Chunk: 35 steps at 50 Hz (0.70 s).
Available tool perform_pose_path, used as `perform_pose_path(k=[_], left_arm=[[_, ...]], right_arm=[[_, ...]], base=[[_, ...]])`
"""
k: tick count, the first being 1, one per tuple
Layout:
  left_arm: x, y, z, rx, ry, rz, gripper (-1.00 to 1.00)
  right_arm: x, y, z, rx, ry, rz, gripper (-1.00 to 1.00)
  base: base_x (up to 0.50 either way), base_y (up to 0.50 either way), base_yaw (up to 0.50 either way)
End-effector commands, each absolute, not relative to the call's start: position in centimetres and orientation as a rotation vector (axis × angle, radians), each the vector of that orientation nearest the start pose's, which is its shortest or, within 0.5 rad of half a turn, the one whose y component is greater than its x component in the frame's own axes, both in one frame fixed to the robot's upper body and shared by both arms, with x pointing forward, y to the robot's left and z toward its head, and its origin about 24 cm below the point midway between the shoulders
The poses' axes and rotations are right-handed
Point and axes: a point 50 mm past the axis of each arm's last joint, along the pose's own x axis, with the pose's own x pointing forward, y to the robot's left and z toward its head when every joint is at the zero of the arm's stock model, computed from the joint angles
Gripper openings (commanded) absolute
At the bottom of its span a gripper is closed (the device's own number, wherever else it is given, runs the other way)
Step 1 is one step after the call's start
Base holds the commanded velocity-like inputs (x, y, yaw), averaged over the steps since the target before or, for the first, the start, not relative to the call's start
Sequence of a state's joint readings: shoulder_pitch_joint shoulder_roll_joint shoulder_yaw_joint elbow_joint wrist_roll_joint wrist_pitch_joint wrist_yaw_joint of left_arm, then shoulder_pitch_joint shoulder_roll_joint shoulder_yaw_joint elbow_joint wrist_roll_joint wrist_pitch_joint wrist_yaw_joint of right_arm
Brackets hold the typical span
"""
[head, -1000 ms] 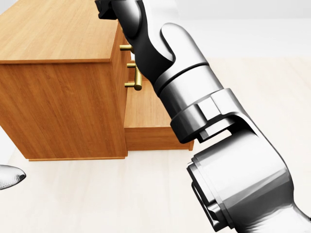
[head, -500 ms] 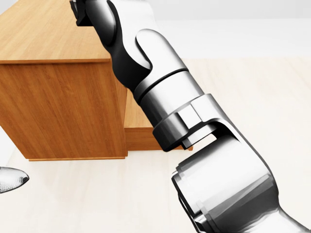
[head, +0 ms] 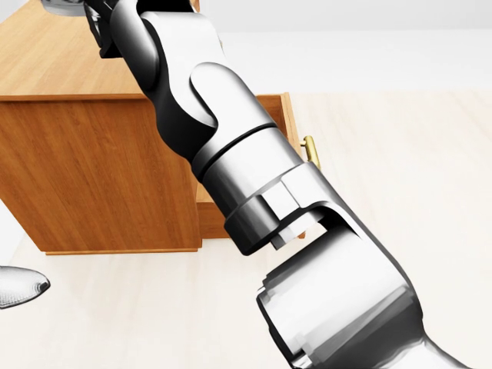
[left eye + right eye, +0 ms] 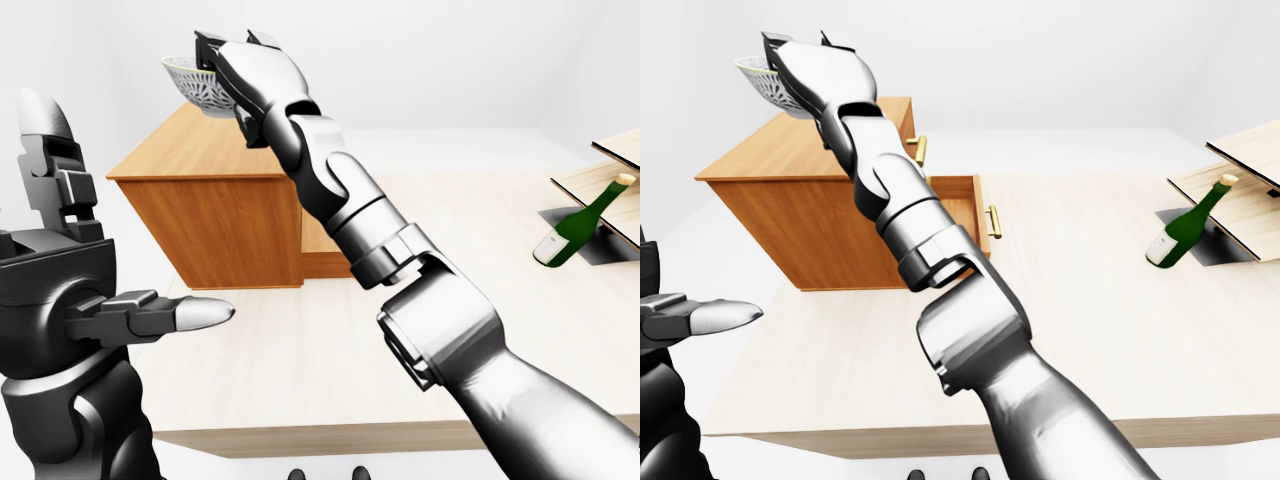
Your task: Put the bowl on top of the cabinet.
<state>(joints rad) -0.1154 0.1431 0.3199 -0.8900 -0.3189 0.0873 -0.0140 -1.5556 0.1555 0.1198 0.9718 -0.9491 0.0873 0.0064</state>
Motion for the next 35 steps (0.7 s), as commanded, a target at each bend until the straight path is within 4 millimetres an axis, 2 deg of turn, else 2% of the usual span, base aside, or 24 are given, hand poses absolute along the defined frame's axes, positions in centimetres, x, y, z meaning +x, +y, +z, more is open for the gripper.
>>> perform_pose_path(k=[1,35], left_arm=[[17.4,19.6,25.0,-0.036,-0.953,0.040,1.00],[17.4,19.6,25.1,-0.042,-0.961,0.040,1.00]], right_arm=[[36.5,6.1,32.8,-1.201,-0.712,0.180,-1.00],[36.8,6.3,31.2,-1.222,-0.686,0.198,-1.00]], base=[[0.00,0.00,0.00],[0.00,0.00,0.00]])
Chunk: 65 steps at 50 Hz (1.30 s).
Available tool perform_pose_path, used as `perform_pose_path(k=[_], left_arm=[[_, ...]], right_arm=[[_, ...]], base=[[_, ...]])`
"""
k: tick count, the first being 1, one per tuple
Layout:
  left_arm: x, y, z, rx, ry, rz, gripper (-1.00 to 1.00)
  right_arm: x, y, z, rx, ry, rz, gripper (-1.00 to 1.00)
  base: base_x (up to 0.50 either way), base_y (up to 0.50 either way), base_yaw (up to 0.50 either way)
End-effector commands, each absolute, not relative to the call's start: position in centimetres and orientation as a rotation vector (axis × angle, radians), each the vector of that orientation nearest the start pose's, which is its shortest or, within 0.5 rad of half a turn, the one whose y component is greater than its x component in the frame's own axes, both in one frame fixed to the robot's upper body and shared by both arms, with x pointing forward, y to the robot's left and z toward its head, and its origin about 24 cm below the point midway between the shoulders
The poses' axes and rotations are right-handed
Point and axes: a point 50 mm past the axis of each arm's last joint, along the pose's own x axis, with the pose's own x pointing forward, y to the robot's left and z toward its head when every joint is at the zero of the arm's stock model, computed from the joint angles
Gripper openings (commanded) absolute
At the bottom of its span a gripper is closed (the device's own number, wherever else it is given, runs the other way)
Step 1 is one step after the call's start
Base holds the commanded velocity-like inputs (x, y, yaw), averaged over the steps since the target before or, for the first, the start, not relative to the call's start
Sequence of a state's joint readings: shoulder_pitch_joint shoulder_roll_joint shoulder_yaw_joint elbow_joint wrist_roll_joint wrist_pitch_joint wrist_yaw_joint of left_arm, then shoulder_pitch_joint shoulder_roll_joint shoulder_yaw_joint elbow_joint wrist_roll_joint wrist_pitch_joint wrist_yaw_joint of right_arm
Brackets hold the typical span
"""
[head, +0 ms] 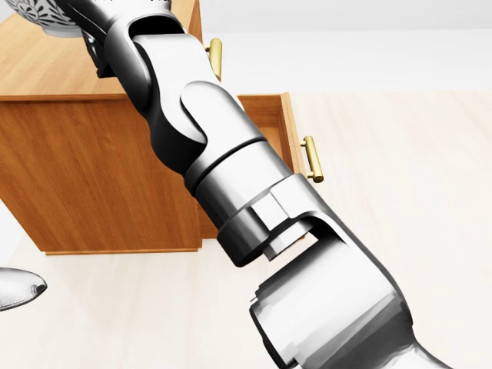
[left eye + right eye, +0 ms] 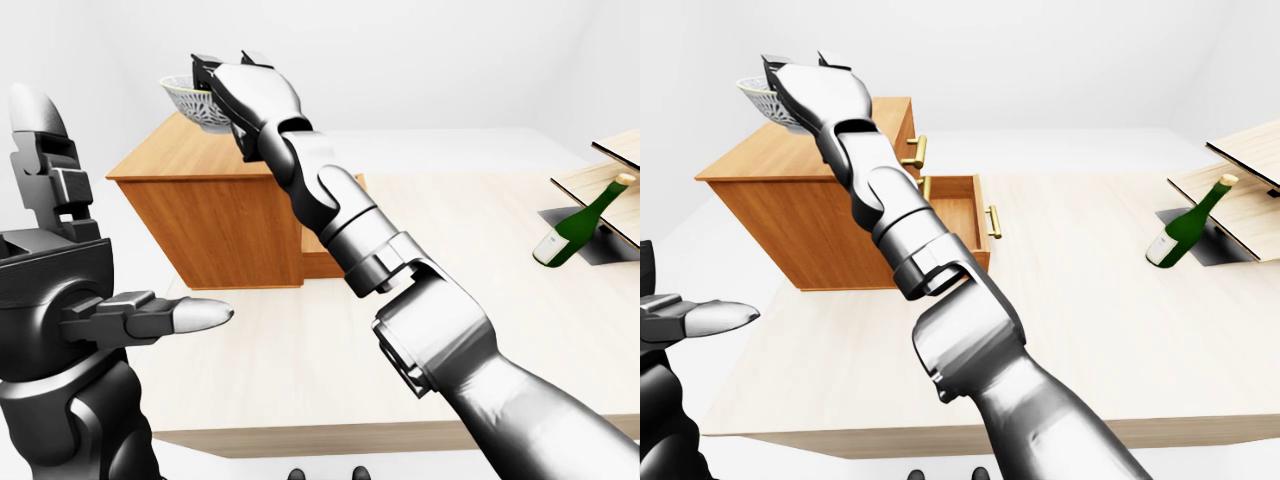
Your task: Put the bowl on top of the cabinet.
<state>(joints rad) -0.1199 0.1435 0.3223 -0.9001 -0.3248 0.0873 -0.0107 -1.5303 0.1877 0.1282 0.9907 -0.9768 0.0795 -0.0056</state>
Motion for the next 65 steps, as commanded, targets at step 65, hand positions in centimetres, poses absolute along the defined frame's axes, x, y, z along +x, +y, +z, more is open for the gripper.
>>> perform_pose_path(k=[65], left_arm=[[17.2,19.6,25.2,-0.041,-0.968,0.040,1.00]], right_arm=[[37.8,5.9,28.5,-1.264,-0.629,0.218,-1.00]], base=[[0.00,0.00,0.00]])
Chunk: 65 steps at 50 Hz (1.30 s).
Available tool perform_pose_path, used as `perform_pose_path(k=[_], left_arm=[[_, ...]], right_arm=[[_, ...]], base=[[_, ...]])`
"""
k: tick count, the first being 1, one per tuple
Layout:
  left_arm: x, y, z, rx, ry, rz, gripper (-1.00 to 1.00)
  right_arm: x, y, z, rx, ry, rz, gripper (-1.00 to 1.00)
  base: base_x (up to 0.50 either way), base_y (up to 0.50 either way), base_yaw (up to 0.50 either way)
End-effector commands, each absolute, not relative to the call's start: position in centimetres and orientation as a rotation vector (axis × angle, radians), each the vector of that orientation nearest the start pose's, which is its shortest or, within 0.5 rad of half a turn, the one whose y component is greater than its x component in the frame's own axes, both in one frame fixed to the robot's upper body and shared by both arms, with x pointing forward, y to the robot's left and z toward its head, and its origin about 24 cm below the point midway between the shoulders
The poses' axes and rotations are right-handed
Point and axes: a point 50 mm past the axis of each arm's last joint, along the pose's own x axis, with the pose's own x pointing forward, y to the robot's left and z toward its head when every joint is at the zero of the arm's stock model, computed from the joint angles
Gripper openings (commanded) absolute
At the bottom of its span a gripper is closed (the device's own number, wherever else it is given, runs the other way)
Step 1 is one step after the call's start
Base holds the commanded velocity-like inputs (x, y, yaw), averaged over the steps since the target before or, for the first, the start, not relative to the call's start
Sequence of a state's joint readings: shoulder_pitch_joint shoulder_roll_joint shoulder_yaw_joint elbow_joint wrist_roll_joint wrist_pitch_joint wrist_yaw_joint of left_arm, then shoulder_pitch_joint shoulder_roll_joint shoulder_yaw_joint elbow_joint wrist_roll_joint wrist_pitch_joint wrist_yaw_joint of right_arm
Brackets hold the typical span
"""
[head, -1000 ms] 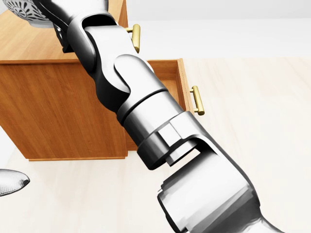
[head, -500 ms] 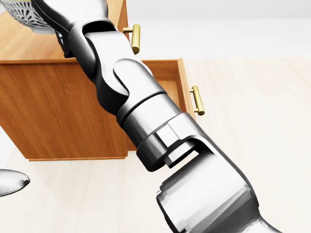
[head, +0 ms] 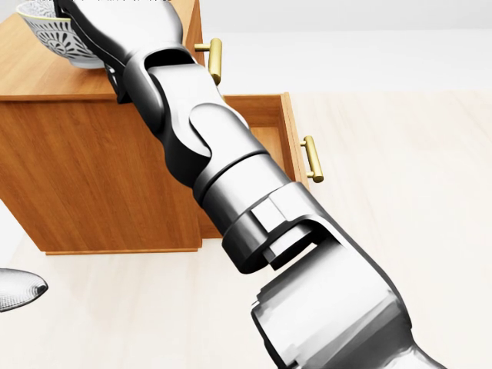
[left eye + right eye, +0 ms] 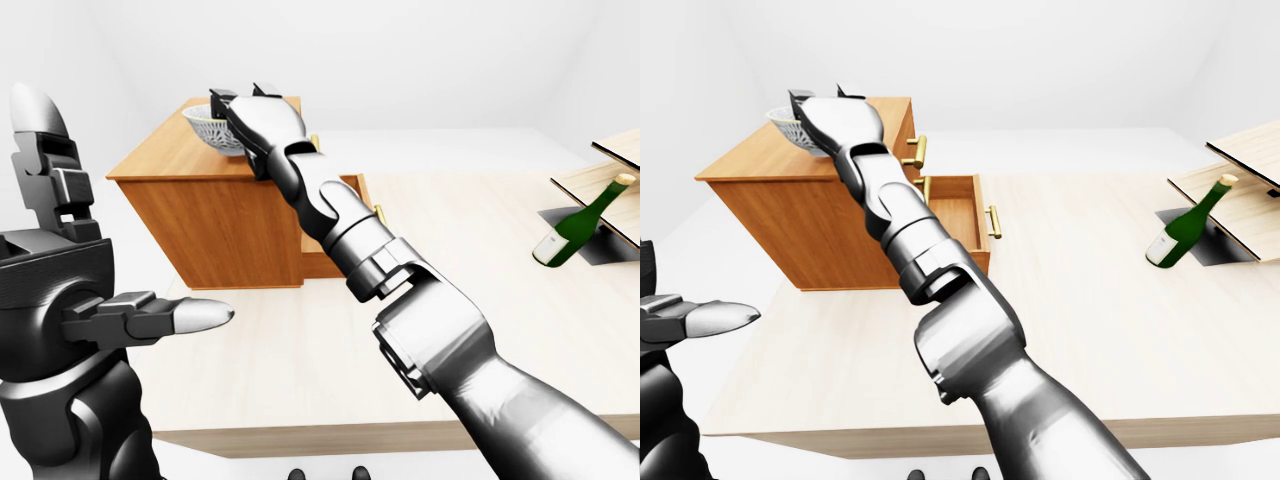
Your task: Put the bowl on top of the cabinet.
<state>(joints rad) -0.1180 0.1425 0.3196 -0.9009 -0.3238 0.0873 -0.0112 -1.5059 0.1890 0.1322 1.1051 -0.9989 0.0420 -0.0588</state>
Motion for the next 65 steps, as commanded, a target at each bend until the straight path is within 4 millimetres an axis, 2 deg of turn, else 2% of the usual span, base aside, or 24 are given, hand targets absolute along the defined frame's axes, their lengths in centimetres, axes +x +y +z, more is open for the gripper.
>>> perform_pose_path(k=[1,15,16,17,18,20,23,37,47,57,61,62,65], left_arm=[[17.3,19.7,25.2,-0.042,-0.968,0.041,1.00],[17.3,19.6,25.2,-0.044,-0.971,0.040,1.00],[17.2,19.7,25.3,-0.045,-0.972,0.040,1.00],[17.2,19.6,25.3,-0.045,-0.971,0.040,1.00],[17.2,19.6,25.3,-0.045,-0.971,0.040,1.00],[17.2,19.7,25.3,-0.045,-0.972,0.040,1.00],[17.2,19.7,25.3,-0.045,-0.973,0.041,1.00],[17.3,19.6,25.1,-0.042,-0.964,0.039,1.00],[17.4,19.5,24.9,-0.038,-0.953,0.037,1.00],[17.4,19.4,24.9,-0.035,-0.953,0.036,1.00],[17.4,19.4,24.9,-0.034,-0.953,0.035,1.00],[17.4,19.4,24.9,-0.033,-0.952,0.035,1.00],[17.4,19.4,24.9,-0.032,-0.949,0.035,1.00]], right_arm=[[37.8,5.9,28.5,-1.264,-0.629,0.217,-1.00],[37.9,5.9,28.2,-1.266,-0.626,0.219,-1.00],[37.9,5.9,28.2,-1.263,-0.625,0.220,-0.67],[37.9,5.9,28.2,-1.262,-0.625,0.222,0.00],[37.9,5.9,28.2,-1.262,-0.625,0.222,0.31],[37.9,5.9,28.3,-1.260,-0.625,0.222,0.70],[37.9,6.0,28.2,-1.259,-0.626,0.223,1.00],[38.0,5.6,28.7,-1.256,-0.629,0.213,1.00],[37.4,5.2,32.4,-1.221,-0.674,0.172,1.00],[36.2,4.5,37.2,-1.166,-0.749,0.126,1.00],[35.9,4.3,38.1,-1.155,-0.768,0.122,1.00],[35.5,4.0,39.2,-1.145,-0.789,0.113,1.00],[35.2,3.6,39.9,-1.136,-0.807,0.104,1.00]], base=[[0.00,0.00,0.00],[0.00,0.00,0.00],[0.00,0.00,0.00],[0.00,0.00,0.00],[0.00,0.00,0.00],[0.00,0.00,0.00],[0.00,0.00,0.00],[0.00,0.00,0.00],[0.00,0.00,0.00],[0.00,0.00,0.00],[0.00,0.00,0.00],[0.00,0.00,0.00],[0.00,0.00,0.00]])
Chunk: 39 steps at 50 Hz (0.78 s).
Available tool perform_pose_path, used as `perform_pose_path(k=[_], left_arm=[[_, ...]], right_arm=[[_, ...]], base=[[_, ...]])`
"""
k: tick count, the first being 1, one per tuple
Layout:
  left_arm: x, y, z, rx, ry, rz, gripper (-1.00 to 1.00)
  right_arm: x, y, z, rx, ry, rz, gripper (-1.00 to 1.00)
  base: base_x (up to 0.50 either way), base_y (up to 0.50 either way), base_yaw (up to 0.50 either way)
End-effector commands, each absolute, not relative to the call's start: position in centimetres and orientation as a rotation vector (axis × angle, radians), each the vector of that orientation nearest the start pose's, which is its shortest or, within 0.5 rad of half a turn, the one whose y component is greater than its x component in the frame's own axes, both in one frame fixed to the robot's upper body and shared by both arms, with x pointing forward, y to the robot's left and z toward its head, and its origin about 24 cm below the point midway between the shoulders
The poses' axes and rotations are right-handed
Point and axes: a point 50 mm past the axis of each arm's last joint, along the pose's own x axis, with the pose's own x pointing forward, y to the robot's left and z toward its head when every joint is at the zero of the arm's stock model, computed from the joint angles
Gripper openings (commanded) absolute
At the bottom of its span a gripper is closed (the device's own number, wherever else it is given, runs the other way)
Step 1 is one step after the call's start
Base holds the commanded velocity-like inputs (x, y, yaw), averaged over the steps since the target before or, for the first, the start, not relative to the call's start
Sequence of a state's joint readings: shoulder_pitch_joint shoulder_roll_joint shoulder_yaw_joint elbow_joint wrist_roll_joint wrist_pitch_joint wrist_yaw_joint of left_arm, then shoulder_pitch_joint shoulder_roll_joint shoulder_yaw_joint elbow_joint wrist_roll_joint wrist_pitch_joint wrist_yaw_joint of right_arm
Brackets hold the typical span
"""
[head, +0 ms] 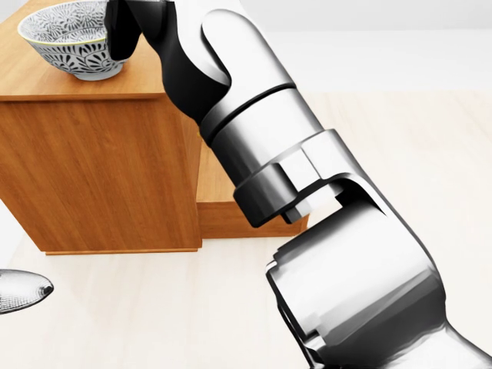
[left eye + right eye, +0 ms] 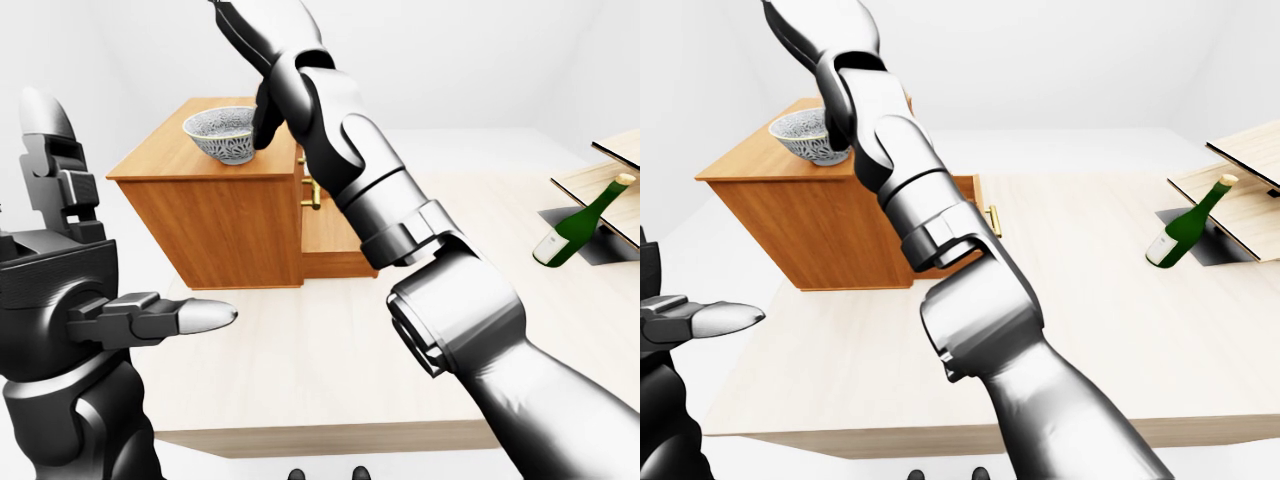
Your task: Put the bowl on top of the cabinet.
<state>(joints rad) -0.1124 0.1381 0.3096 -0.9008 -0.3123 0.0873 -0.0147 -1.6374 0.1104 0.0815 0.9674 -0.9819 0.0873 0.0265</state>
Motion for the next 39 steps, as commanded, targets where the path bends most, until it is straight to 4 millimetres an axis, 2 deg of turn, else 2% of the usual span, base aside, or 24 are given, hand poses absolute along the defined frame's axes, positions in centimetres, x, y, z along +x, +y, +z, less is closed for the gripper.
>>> perform_pose_path(k=[1,15,27,34,39], left_arm=[[17.4,19.4,24.9,-0.032,-0.952,0.035,1.00],[17.4,19.3,24.8,-0.028,-0.944,0.033,1.00],[17.5,19.4,24.8,-0.026,-0.942,0.035,1.00],[17.5,19.3,24.7,-0.024,-0.941,0.033,1.00],[17.7,19.2,24.5,-0.020,-0.925,0.031,1.00]], right_arm=[[34.9,3.5,40.5,-1.130,-0.820,0.100,1.00],[32.5,1.4,44.5,-1.096,-0.932,0.058,1.00],[31.3,-0.6,45.5,-1.071,-0.989,0.021,1.00],[29.1,-2.0,46.0,-1.051,-1.078,-0.002,1.00],[27.0,-3.7,46.3,-1.063,-1.143,-0.040,1.00]], base=[[0.00,0.00,0.00],[0.00,0.00,0.00],[0.00,0.00,0.00],[0.00,0.00,0.00],[0.00,0.00,0.00]])
